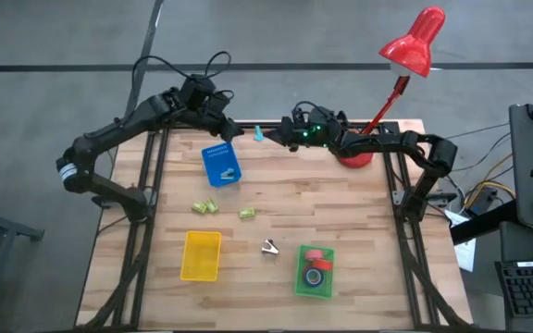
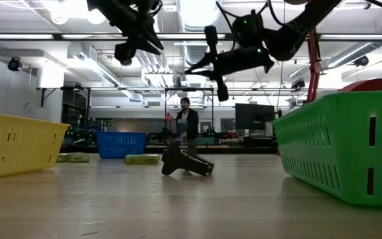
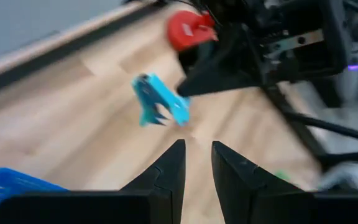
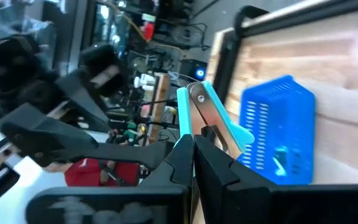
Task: Pick and place Stapler, Stapler remover, tape
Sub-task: Put the blue staple remover into the blue bin
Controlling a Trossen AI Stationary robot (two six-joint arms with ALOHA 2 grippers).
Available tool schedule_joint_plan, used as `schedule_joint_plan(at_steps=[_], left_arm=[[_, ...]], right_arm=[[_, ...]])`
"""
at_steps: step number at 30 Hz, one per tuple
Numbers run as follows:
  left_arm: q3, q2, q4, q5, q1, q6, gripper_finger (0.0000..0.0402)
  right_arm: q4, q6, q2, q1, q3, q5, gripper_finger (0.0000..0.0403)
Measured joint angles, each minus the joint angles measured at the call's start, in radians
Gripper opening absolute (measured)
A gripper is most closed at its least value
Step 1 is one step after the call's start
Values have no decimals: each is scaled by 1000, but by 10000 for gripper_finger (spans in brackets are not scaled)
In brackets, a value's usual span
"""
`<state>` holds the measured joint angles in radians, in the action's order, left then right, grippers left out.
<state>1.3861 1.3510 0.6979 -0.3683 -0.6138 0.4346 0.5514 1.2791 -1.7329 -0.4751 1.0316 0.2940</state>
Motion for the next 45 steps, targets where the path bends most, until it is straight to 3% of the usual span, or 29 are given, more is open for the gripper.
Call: schedule_joint_plan(at_steps=[5,8,20,45], left_arm=[[0,-8,-11,-189,-48,89,81],[0,-12,-16,-250,-75,118,81],[0,-14,-15,-259,-108,167,81],[0,-11,-62,-227,-101,213,81]], right_arm=[[-25,-52,1,0,48,6,8],[-25,-69,2,1,69,22,8],[-83,-102,4,23,187,22,8],[-87,-111,3,31,191,-5,8]])
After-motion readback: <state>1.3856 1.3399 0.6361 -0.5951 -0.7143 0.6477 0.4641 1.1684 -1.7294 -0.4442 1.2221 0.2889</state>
